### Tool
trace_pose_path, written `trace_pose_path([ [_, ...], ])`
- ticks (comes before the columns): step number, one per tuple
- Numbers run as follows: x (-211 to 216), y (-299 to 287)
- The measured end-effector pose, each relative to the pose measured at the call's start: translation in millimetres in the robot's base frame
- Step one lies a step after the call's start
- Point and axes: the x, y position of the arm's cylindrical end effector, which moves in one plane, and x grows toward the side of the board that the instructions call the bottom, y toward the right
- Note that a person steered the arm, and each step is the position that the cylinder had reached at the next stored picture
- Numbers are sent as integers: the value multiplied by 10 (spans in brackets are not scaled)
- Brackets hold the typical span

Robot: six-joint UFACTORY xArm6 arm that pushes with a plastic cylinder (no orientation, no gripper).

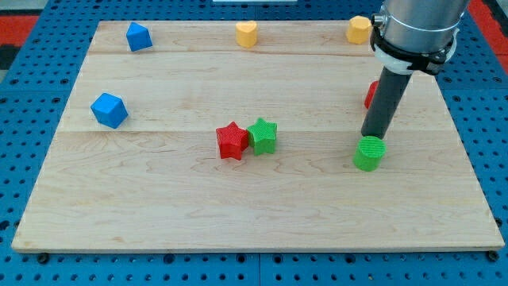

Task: Move the green circle towards the bottom left

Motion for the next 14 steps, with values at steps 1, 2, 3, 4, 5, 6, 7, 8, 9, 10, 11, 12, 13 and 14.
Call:
trace_pose_path([
  [1,1,95],
  [2,9,218],
  [3,47,340],
  [4,147,341],
  [5,182,341],
  [6,213,319],
  [7,287,278],
  [8,317,274],
  [9,323,87],
  [10,336,-157],
  [11,343,-240],
  [12,353,-290],
  [13,444,-326],
  [14,476,-588],
])
